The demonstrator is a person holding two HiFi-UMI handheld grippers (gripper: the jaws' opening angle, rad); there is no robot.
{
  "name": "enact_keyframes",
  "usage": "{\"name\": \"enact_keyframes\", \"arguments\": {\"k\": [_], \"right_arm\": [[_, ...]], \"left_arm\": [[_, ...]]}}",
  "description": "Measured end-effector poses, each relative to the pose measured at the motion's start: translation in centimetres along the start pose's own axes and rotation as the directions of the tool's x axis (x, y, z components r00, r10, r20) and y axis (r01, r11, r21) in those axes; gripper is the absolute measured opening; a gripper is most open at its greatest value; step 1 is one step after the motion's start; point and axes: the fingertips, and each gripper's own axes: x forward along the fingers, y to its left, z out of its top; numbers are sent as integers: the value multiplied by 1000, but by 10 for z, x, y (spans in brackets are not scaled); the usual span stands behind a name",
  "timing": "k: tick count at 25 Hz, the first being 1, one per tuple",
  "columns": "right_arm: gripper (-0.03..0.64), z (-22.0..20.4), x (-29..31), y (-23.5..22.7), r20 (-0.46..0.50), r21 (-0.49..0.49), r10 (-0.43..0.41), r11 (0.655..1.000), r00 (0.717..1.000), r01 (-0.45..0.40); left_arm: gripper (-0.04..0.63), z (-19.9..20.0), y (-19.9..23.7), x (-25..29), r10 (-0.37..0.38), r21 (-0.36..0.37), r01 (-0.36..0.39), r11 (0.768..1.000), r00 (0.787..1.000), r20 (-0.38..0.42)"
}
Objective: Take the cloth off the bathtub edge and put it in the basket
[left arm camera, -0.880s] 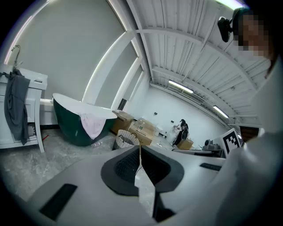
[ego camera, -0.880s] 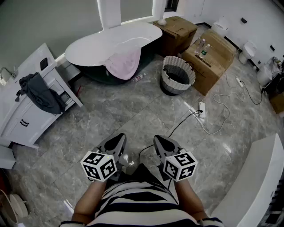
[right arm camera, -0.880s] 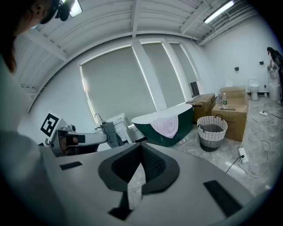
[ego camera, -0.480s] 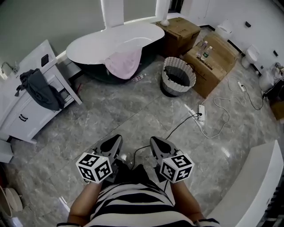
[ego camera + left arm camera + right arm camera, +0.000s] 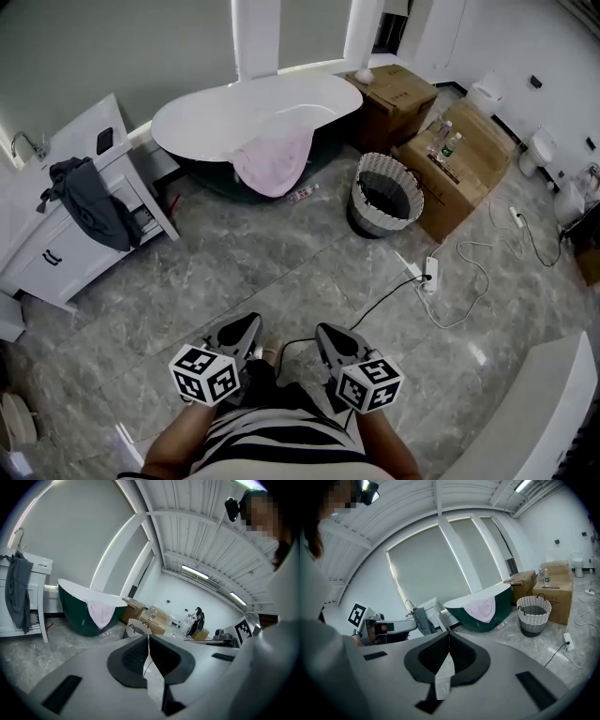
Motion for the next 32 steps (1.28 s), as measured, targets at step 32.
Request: {"name": "enact_keyframes", "arguments": {"k": [32], "right_arm": [[26, 109, 201, -82, -100, -16, -34, 999, 994, 33]], "left_arm": [[26, 97, 145, 160, -77, -17, 76, 997, 994, -76]]}}
